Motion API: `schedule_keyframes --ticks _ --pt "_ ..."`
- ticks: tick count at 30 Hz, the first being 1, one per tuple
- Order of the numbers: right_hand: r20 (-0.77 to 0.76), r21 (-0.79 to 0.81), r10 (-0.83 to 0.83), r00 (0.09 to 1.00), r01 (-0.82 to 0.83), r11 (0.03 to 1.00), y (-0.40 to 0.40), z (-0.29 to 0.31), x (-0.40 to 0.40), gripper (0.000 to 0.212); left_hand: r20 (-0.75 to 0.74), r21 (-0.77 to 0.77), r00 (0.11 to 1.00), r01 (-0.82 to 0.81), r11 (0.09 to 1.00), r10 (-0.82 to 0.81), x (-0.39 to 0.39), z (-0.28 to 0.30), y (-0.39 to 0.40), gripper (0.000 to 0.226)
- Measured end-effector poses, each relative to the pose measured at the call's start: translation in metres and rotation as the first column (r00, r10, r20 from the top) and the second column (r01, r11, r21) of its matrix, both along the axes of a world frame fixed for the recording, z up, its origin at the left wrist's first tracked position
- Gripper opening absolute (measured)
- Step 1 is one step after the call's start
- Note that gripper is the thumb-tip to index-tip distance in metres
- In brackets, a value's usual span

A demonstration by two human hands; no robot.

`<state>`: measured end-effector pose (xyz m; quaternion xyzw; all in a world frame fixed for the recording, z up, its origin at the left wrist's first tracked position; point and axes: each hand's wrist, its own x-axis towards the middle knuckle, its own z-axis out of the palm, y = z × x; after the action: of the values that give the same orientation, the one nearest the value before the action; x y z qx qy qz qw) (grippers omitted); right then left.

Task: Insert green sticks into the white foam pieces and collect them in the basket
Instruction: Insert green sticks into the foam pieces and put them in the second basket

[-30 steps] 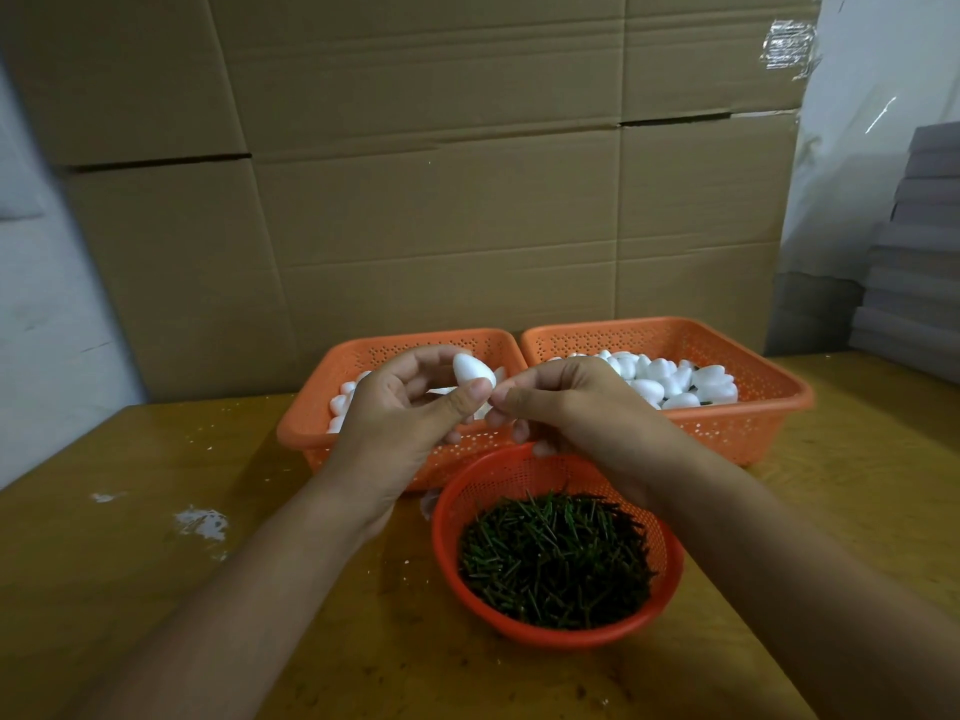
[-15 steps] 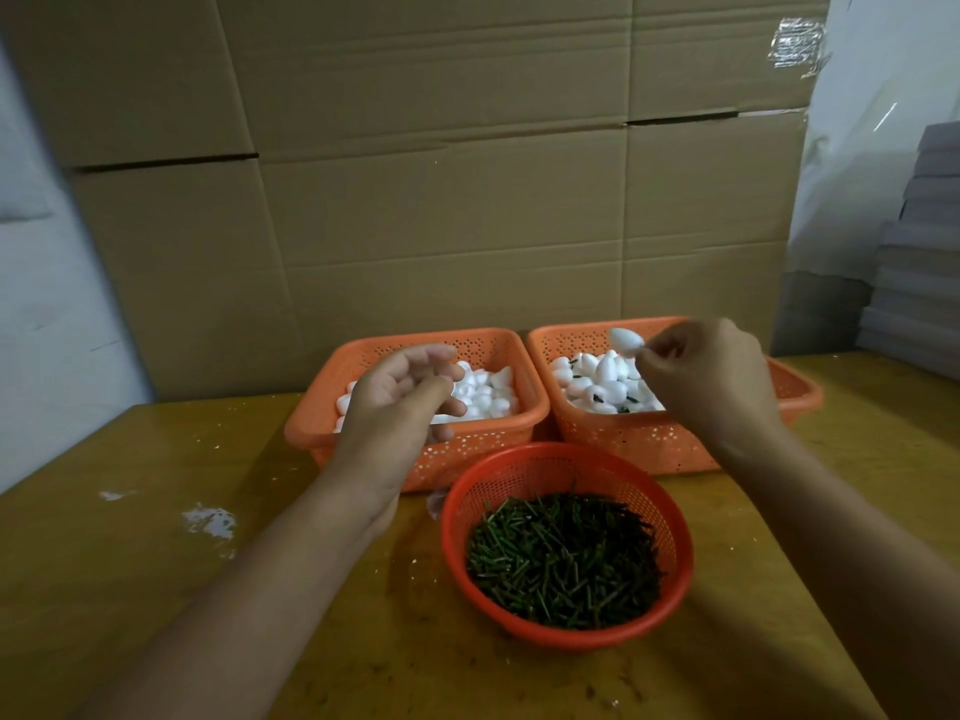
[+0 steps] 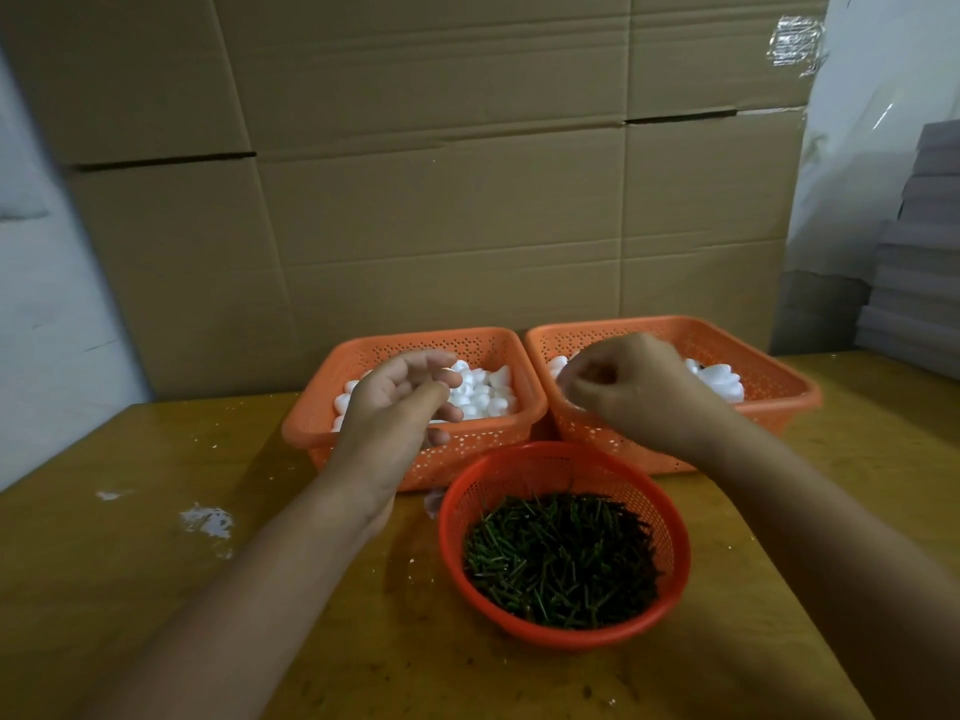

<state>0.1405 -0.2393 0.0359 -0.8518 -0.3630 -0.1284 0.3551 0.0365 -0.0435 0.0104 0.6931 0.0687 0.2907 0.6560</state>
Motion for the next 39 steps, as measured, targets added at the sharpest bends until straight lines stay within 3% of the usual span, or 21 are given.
schedule_keyframes --ticks 2,5,9,11,15,20,28,31,34,36,39 --pt "-0.126 -0.164 0.204 0.971 -0.224 0.961 0.006 -0.001 -0.011 0.008 -0.005 -0.001 1.0 -0.016 1.0 0.016 0.001 0.0 0.002 0.023" --pt "-0.279 -0.42 0.302 0.912 -0.398 0.815 0.012 -0.006 -0.024 0.028 -0.007 0.01 0.999 -0.051 0.999 0.051 0.004 0.0 0.007 0.021" --pt "-0.341 -0.703 0.232 0.911 -0.411 0.581 0.018 -0.017 -0.034 0.052 -0.022 0.124 0.993 -0.111 0.986 0.115 0.007 0.0 0.016 0.022" --pt "-0.332 -0.748 0.208 0.92 -0.392 0.535 0.02 -0.018 -0.037 0.055 -0.043 0.213 0.987 -0.141 0.967 0.154 0.012 -0.001 0.021 0.019" --pt "-0.322 -0.767 0.213 0.922 -0.386 0.512 0.02 -0.016 -0.039 0.055 -0.121 0.445 0.97 -0.135 0.885 0.208 0.029 0.001 0.031 0.017" --pt "-0.319 -0.764 0.222 0.921 -0.389 0.514 0.022 -0.017 -0.038 0.053 -0.362 0.699 0.91 0.122 0.704 0.201 0.064 0.018 0.042 0.022" --pt "-0.336 -0.751 0.213 0.917 -0.398 0.527 0.021 -0.018 -0.037 0.05 -0.659 0.716 0.722 0.515 0.471 0.211 0.107 0.028 0.043 0.051" --pt "-0.345 -0.74 0.217 0.913 -0.407 0.535 0.02 -0.019 -0.037 0.048 -0.69 0.721 0.663 0.592 0.36 0.291 0.112 0.017 0.051 0.046" --pt "-0.349 -0.735 0.217 0.912 -0.409 0.54 0.02 -0.021 -0.036 0.048 -0.651 0.759 0.686 0.584 0.287 0.326 0.113 0.009 0.059 0.038" --pt "-0.355 -0.732 0.215 0.91 -0.413 0.541 0.021 -0.021 -0.036 0.048 -0.606 0.794 0.738 0.536 0.286 0.298 0.111 0.009 0.059 0.031" --pt "-0.358 -0.727 0.217 0.908 -0.417 0.546 0.021 -0.021 -0.035 0.048 -0.516 0.82 0.835 0.415 0.395 0.193 0.104 0.014 0.056 0.032"
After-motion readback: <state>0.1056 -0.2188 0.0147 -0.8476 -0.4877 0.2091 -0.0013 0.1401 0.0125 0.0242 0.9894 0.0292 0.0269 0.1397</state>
